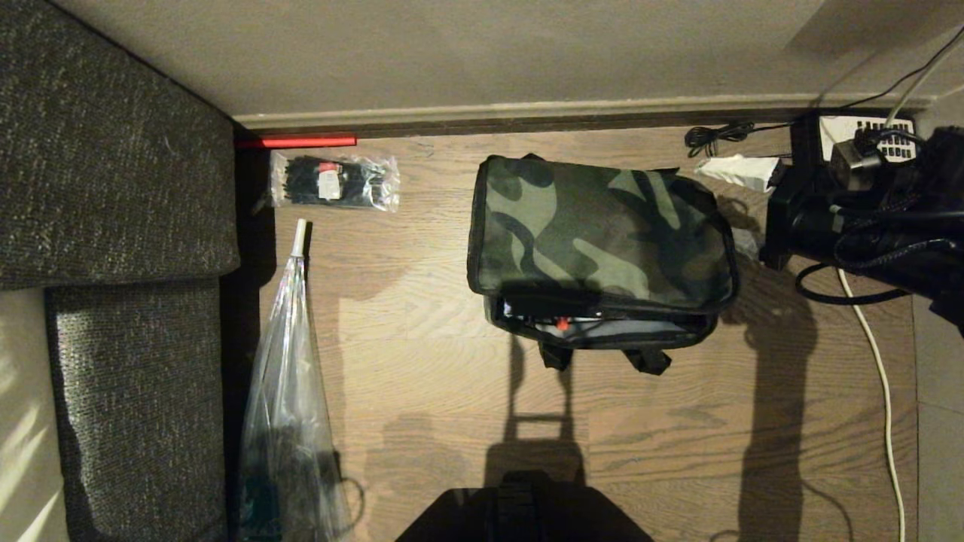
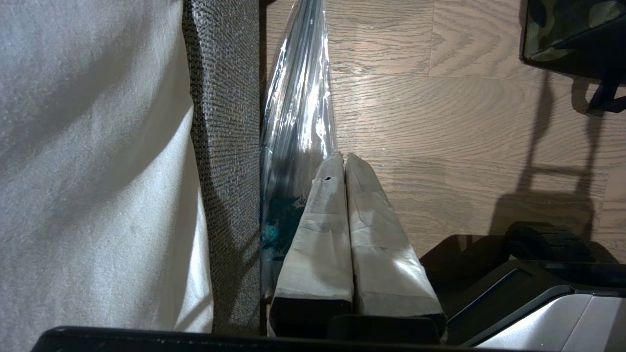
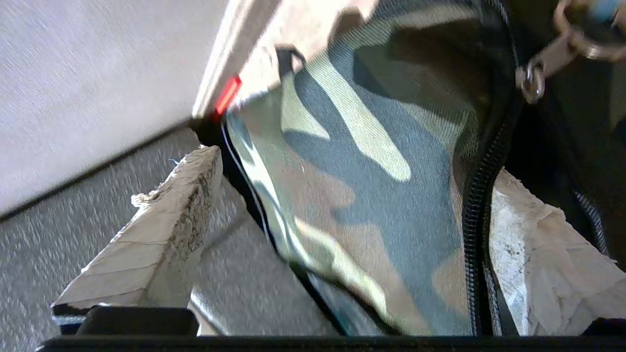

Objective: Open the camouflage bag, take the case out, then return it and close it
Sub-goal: Open the top of the storage box

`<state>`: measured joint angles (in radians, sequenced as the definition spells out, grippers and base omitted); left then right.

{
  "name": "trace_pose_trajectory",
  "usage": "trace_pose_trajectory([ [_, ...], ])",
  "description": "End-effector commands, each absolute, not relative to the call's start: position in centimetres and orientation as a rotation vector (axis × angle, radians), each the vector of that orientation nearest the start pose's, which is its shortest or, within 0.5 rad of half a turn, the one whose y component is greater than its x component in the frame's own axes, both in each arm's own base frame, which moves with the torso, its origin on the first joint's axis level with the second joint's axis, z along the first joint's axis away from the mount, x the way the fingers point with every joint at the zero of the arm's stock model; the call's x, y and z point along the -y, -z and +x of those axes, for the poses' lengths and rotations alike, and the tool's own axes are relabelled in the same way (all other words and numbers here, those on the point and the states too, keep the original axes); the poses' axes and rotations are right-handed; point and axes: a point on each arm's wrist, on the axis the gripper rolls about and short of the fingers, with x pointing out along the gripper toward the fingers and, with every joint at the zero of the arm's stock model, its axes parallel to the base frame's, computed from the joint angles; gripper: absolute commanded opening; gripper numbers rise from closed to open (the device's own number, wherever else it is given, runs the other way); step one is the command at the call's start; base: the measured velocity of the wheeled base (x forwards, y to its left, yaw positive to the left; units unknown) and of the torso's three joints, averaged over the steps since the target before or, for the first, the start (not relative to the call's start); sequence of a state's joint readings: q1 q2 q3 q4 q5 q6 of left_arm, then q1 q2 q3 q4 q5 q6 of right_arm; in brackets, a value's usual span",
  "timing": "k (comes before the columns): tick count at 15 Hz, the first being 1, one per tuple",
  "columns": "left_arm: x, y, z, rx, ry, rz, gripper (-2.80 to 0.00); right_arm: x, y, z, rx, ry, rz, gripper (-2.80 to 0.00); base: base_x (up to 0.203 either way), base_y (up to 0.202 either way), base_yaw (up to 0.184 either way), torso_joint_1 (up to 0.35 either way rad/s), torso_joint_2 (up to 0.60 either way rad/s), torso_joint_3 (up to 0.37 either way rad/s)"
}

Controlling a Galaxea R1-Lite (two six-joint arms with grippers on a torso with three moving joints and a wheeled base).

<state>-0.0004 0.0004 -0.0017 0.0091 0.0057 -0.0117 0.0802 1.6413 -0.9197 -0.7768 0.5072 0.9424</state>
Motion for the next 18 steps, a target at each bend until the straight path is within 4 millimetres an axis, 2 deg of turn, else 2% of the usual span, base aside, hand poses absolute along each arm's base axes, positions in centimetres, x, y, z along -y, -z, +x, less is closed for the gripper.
trace_pose_trajectory([
  [1,0.0,-7.5,-2.3,-0.006,-0.006,-0.012,-2.8,-3.4,-25.4,30.1,-0.19,-0.563,0.907,0.0,0.0,0.0,0.0,0.0,0.0,0.0],
  [5,0.0,-7.5,-2.3,-0.006,-0.006,-0.012,-2.8,-3.1,-26.9,30.9,-0.118,-0.517,0.954,0.0,0.0,0.0,0.0,0.0,0.0,0.0],
  [11,0.0,-7.5,-2.3,-0.006,-0.006,-0.012,-2.8,-2.6,-27.7,31.1,-0.025,-0.538,0.938,0.0,0.0,0.0,0.0,0.0,0.0,0.0],
  [18,0.0,-7.5,-2.3,-0.006,-0.005,-0.012,-2.8,-2.5,-28.4,31.3,-0.004,-0.549,0.944,0.0,0.0,0.0,0.0,0.0,0.0,0.0],
])
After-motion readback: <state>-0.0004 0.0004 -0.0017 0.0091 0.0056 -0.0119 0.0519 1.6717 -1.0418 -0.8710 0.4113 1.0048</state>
